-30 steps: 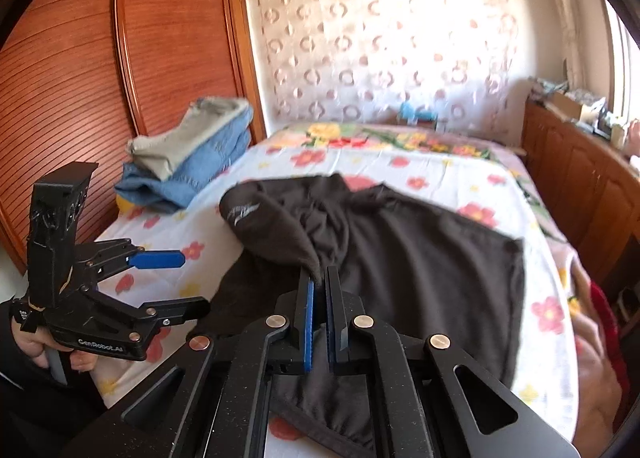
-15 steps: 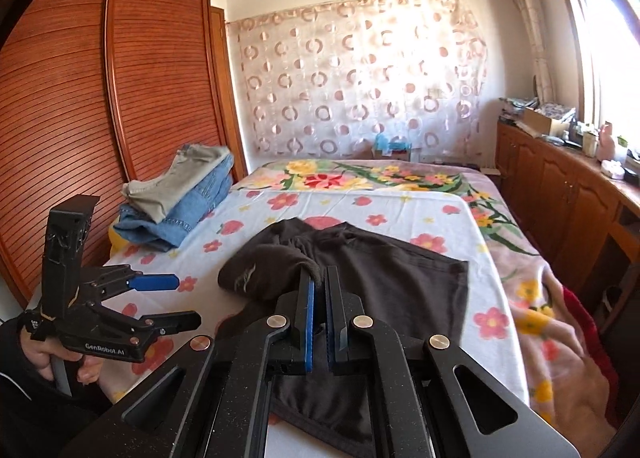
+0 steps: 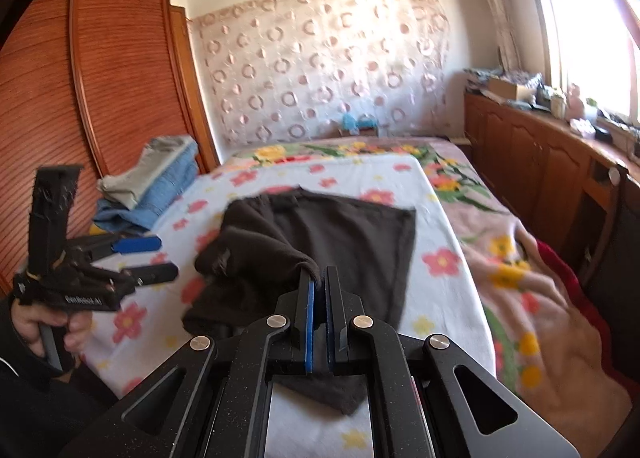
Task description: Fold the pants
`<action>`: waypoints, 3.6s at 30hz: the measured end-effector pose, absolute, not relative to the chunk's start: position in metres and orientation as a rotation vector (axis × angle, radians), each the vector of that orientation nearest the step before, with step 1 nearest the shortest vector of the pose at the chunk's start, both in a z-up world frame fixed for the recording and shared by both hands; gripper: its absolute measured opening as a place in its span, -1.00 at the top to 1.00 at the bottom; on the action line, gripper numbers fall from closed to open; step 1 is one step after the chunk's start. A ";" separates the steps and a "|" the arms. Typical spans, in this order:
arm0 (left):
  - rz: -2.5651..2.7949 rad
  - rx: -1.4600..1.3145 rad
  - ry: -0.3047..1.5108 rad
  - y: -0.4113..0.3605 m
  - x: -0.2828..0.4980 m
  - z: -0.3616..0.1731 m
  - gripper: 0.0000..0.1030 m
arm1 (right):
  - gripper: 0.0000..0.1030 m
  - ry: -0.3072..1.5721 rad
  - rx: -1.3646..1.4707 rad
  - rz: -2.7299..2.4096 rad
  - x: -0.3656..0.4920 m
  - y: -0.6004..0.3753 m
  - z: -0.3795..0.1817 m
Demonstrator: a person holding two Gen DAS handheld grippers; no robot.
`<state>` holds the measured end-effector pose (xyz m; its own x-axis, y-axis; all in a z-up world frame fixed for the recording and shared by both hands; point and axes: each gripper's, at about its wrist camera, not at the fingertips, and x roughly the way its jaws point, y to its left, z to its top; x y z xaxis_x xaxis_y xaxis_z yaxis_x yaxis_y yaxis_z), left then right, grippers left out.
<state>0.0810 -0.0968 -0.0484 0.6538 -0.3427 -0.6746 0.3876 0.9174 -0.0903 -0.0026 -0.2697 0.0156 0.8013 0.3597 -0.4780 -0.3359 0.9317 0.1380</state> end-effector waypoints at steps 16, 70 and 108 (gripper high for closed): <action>-0.398 0.148 0.840 -0.122 0.087 -0.087 -0.52 | 0.92 0.697 0.107 0.363 -0.005 -0.290 -0.014; -0.217 -0.006 0.671 -0.003 0.077 -0.031 -0.52 | 0.06 0.726 -0.205 0.634 0.132 -0.107 0.001; -0.256 0.007 0.674 -0.022 0.134 -0.028 -0.52 | 0.85 0.646 -0.145 0.592 0.158 -0.169 0.040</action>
<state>0.1344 -0.0220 -0.0285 0.7511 -0.2320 -0.6181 0.2364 0.9687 -0.0763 0.1581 -0.1694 0.0397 0.6411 0.4732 -0.6042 -0.5606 0.8264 0.0523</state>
